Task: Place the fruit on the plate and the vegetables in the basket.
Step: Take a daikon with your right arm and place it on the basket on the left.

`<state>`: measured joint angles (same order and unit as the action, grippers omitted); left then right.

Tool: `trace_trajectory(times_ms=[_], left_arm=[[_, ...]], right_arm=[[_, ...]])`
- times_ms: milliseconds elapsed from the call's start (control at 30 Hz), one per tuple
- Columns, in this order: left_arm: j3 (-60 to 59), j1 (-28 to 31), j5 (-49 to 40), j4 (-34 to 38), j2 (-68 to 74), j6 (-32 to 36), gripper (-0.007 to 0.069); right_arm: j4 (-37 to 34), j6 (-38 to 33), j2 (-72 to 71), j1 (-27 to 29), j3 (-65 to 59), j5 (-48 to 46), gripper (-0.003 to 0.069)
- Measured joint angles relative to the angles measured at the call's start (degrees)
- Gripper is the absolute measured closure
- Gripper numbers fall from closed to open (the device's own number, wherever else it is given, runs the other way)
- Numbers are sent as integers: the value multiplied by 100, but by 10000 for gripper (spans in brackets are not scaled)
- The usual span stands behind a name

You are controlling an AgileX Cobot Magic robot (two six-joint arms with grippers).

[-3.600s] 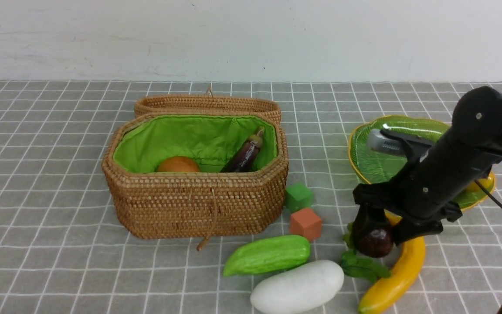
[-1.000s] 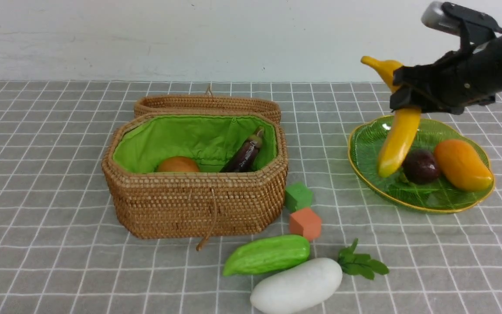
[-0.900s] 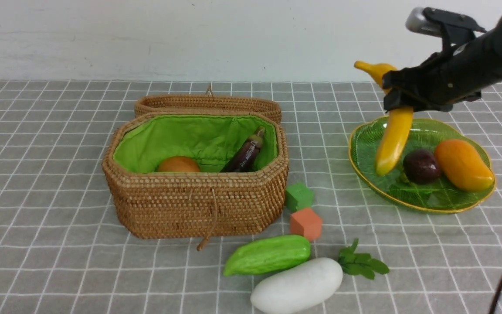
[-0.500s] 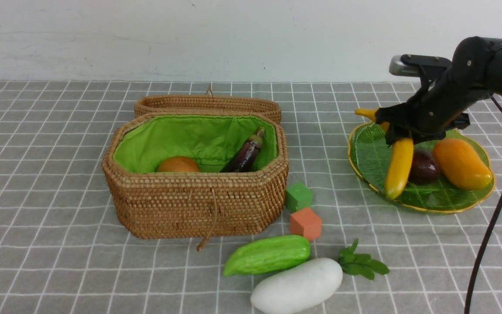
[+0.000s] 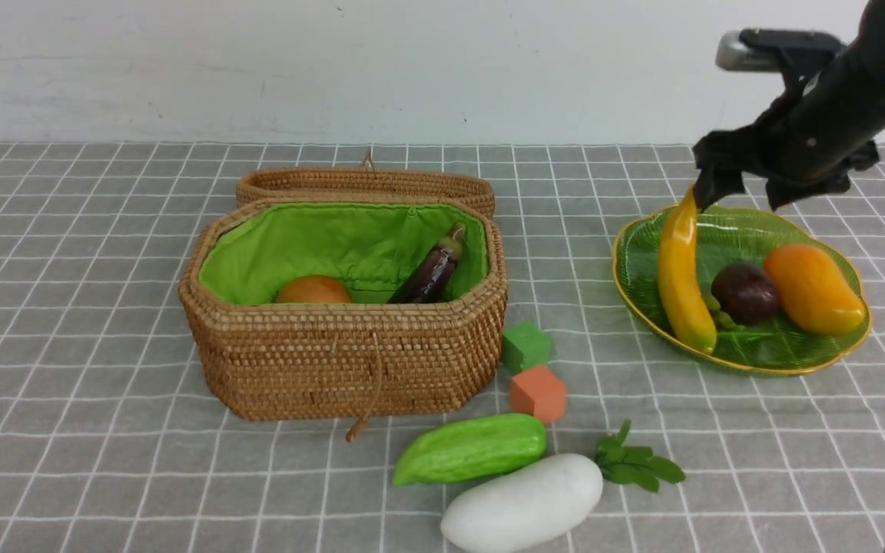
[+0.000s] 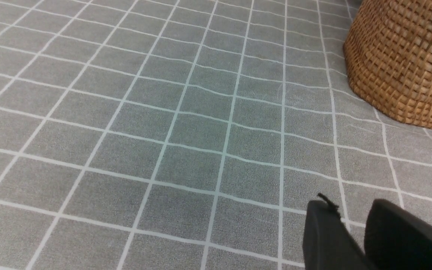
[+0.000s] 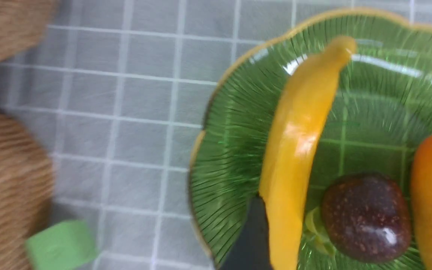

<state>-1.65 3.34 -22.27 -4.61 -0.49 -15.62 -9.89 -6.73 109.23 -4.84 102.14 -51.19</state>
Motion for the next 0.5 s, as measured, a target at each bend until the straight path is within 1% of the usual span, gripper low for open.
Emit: trace_trajectory(times_ms=[100,133,167,233,267,300,367,400,433,467,500], left_arm=[[0,0,0,0,0,0,459],[0,0,0,0,0,0,457],[0,0,0,0,0,0,457],[0,0,0,0,0,0,452],[0,0,0,0,0,0,451],[0,0,0,0,0,0,449],[0,0,0,0,0,0,447],[0,0,0,0,0,0,446],[0,0,0,0,0,0,445],[0,0,0,0,0,0,445],[0,0,0,0,0,0,445]], right_arm=[[-402,-1005,-717,-204,-446,32,81],[-618,-1629,-1014,-336,-743,43,90],[-654,-1739,-1062,-358,-857,37,91],[-1139,-3238,-1622,-660,-1723,29,101],[-1176,-3350,-1658,-706,-1797,22,102],[-1389,-4122,-1876,-862,-2305,9,103],[-1504,-4886,-2025,-997,-2775,-26,104],[-1519,-5401,-2086,-1121,-3067,-86,104],[-1520,-6073,-2127,-1342,-3402,-159,104],[-1520,-6407,-2131,-1540,-3599,-170,106],[-1520,-6485,-2131,-1610,-3648,-170,106]])
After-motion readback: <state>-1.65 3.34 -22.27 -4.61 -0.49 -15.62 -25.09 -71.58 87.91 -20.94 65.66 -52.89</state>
